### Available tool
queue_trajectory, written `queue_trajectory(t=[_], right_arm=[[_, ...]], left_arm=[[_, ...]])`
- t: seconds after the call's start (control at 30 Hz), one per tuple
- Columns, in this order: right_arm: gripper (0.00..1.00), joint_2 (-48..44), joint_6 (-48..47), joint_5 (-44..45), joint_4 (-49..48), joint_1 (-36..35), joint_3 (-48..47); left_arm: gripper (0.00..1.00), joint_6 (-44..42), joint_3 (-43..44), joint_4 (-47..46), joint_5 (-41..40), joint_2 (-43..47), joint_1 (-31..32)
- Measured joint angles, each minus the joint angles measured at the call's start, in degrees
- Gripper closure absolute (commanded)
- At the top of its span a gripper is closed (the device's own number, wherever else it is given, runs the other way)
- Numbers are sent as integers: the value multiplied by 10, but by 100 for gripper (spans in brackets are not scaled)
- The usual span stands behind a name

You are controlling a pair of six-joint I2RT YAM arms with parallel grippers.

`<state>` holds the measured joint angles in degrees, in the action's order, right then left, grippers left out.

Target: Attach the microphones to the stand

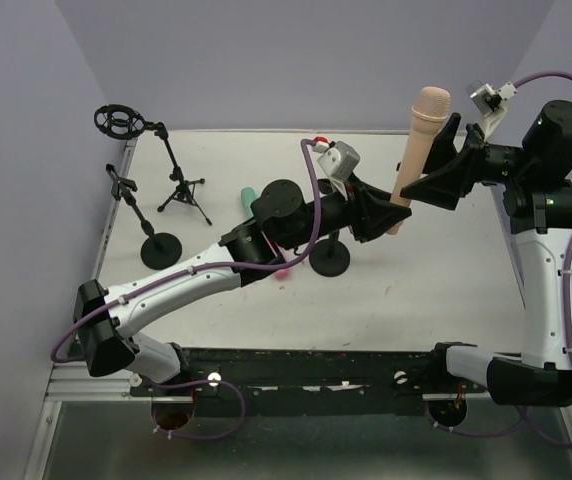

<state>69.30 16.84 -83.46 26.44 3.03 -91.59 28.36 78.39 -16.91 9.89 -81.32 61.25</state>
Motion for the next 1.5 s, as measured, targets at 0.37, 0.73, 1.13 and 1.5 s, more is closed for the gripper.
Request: queue_trajectory(t=[0.37, 0.73, 1.13, 1.5], right_arm=[[48, -22, 132, -7, -145, 0, 82], [84, -34, 144, -13, -190, 0, 104], [82, -57, 101, -13, -188, 0, 165], [82, -82, 91, -13, -187, 0, 174]], left_arm=[[100, 20, 24, -10, -3, -48, 7], [6, 24, -12, -3, -3, -11, 7], [1, 26, -33, 46, 116, 133, -98], [4, 82, 181, 126, 194, -63, -110]])
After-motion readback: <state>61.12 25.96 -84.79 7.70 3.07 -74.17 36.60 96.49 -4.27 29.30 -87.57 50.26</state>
